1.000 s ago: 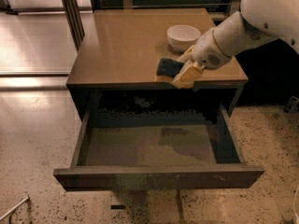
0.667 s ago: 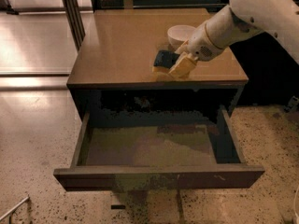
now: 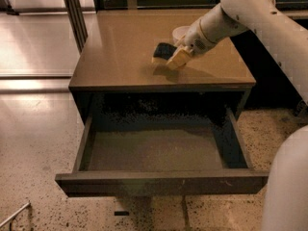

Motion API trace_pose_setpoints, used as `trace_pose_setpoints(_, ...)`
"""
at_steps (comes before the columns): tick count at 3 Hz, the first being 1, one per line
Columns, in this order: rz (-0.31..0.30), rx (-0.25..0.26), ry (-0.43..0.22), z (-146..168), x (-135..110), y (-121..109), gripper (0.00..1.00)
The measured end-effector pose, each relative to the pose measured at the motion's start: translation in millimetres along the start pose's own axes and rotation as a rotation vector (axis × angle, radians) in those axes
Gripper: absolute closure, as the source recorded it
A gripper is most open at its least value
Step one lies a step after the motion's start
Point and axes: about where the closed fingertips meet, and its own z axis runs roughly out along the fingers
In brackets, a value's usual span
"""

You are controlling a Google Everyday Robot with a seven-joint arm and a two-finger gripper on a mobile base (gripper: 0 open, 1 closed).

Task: Pick sponge from top drawer and place on counter

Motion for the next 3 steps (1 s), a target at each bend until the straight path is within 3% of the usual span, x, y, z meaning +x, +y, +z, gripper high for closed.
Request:
trace_pose_setpoints(2, 0.050, -0.024, -0.072, 46.4, -1.8, -23.0, 1.00)
trace_pose_setpoints(3, 0.050, -0.025, -0.073, 47.4, -1.4, -23.2, 0.82)
